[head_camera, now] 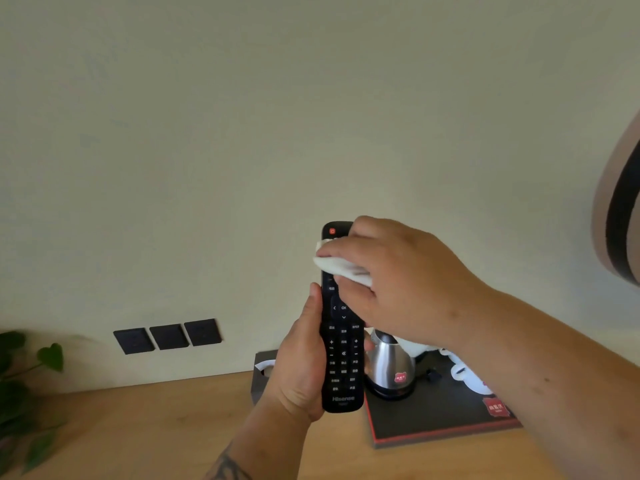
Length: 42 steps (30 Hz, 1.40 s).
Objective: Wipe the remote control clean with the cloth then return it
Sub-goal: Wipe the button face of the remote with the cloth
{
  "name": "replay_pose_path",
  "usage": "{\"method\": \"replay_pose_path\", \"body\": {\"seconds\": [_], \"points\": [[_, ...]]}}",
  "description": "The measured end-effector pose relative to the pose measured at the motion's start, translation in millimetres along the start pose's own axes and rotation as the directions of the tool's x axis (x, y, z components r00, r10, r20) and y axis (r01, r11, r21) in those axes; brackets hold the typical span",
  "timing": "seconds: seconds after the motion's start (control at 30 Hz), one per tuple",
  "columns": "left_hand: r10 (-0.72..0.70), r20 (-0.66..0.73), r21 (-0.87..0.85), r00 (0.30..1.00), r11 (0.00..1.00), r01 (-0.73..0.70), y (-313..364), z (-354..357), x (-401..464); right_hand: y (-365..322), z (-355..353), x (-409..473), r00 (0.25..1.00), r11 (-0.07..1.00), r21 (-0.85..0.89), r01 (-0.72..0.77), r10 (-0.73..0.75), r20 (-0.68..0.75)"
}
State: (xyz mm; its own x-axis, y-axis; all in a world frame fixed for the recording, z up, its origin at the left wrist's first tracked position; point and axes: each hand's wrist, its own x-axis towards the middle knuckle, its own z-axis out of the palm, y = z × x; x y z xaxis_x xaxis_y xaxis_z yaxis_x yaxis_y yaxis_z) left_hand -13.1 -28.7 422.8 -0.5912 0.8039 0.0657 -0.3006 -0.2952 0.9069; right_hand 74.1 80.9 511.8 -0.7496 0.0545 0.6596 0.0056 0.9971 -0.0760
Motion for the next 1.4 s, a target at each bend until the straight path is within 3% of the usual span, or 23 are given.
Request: {"method": "replay_pose_path", "body": {"seconds": [0.23,0.47,0.6,0.73,0.83,1.03,1.4], "points": [[0.000,-0.023,0.065,1.000,0.998,0.001,-4.6,-3.2,2.7,6.6,9.9,-15.3,0.985,0.994,0.029,-0.102,0.105,-0.135],[-0.007,0.001,0.042,1.000,0.999,0.007,-8.1,-3.8,5.3,16.2,8.0,-27.1,0.973,0.981,0.052,-0.189,0.194,-0.125],[0.021,-0.007,-0.059,1.000,0.998,-0.021,-4.3,-1.3,6.8,27.0,4.0,-34.2,0.959,0.964,0.009,-0.266,0.265,-0.096],[0.004,-0.009,0.008,1.000,1.000,-0.004,-6.6,0.2,9.0,12.1,-0.5,-27.9,0.971,0.983,0.066,-0.170,0.179,-0.160],[0.001,0.003,0.036,1.000,0.999,-0.001,-7.6,5.7,7.6,-2.3,5.6,-18.9,0.989,0.993,0.044,-0.106,0.110,-0.098],[-0.001,-0.016,0.048,1.000,0.999,0.002,-9.1,3.5,7.3,8.2,6.6,-22.2,0.989,0.991,0.033,-0.126,0.128,-0.067],[-0.012,0.026,-0.059,1.000,0.998,0.013,-8.6,2.7,9.7,31.1,-4.4,-38.2,0.960,0.960,-0.025,-0.280,0.281,0.015]]}}
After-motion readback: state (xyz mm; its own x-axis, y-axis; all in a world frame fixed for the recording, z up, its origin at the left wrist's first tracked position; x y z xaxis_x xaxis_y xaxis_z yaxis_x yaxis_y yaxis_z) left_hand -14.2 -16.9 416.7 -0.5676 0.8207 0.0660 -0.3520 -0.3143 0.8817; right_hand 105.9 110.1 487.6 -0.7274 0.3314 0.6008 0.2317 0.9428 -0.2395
